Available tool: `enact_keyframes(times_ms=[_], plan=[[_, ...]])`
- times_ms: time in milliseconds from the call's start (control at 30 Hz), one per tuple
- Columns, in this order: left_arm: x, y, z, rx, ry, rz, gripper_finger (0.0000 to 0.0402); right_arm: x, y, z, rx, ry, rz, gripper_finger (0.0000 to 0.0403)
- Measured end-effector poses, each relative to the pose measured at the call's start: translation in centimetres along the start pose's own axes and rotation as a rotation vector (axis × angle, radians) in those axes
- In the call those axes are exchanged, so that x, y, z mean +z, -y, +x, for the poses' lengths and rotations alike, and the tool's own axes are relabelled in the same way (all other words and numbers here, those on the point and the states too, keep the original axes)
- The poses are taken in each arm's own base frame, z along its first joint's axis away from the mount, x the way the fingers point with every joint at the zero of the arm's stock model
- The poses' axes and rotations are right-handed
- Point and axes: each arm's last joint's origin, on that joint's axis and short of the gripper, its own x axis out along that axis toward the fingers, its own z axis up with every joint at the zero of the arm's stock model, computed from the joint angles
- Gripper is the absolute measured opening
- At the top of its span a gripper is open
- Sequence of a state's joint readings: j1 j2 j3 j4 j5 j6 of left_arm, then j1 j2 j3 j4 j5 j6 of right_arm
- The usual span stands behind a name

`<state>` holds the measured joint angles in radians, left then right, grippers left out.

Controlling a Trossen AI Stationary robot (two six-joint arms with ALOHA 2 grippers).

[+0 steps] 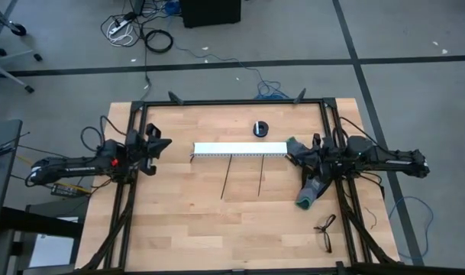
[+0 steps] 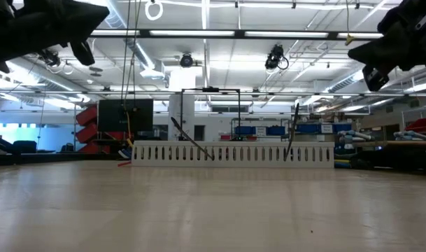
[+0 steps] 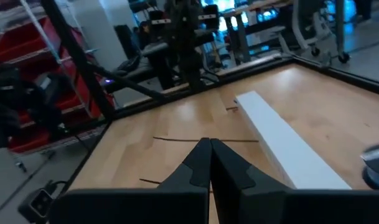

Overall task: Ziptie cables
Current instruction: Return to Home Position

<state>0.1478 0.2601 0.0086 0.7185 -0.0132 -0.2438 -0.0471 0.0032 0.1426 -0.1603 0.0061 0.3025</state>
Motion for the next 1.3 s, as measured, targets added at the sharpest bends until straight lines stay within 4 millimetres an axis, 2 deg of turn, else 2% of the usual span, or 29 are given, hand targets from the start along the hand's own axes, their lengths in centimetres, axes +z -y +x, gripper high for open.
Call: enact_keyframes(times_ms=[167,333,633,800,1000,1300], plan=[[0.4,0.1,-0.4,-0.006,0.027,0.029,0.0000,0.3,-0.2,0.0,0.043,0.022,-0.018,0.0001],[0.0,0.0,-1.0,0.009,-0.036,0.018,0.0000,0.2,-0.2,0.0,0.040,0.011,-0.032,0.0002],[-0.5,-0.1,-1.7,0.013,-0.099,0.005,0.0000,-0.2,0.2,0.0,-0.043,-0.020,-0.062,0.0004],[-0.8,-0.1,-1.7,0.010,-0.131,-0.001,0.0000,-0.3,0.2,0.0,-0.036,-0.025,-0.055,0.0003],[-0.7,0.2,-1.7,-0.095,-0.139,-0.005,0.0000,-0.3,0.2,0.0,-0.038,-0.024,-0.018,0.0003],[-0.7,0.0,-1.7,-0.045,-0.129,-0.025,0.0000,-0.3,0.2,0.0,-0.038,-0.028,-0.024,0.0003]])
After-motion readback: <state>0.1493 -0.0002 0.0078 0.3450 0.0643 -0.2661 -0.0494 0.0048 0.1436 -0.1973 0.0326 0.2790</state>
